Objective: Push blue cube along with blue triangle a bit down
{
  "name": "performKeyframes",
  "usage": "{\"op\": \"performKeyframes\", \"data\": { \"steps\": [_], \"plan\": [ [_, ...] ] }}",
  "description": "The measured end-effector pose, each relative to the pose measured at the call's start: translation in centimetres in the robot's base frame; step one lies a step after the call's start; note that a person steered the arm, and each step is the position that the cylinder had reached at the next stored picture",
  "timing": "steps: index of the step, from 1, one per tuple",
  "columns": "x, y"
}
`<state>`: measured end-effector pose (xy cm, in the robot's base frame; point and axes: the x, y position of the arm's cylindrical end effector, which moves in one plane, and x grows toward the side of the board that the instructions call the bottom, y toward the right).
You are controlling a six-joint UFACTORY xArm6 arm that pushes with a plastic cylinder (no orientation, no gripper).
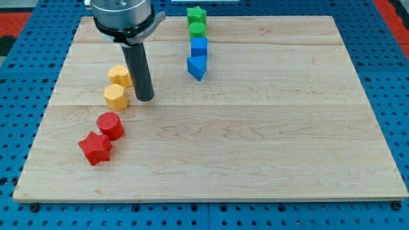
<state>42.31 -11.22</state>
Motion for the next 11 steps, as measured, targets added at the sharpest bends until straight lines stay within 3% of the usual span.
{"op": "performKeyframes", "data": {
  "steps": [3, 7, 8, 9, 10, 11],
  "plan": [
    [-1.6, 1.9],
    [-15.4, 6.2],
    [-16.0, 7.9],
    [-13.6, 11.1],
    [-9.5, 10.8],
    [-8.4, 10.4]
  ]
}}
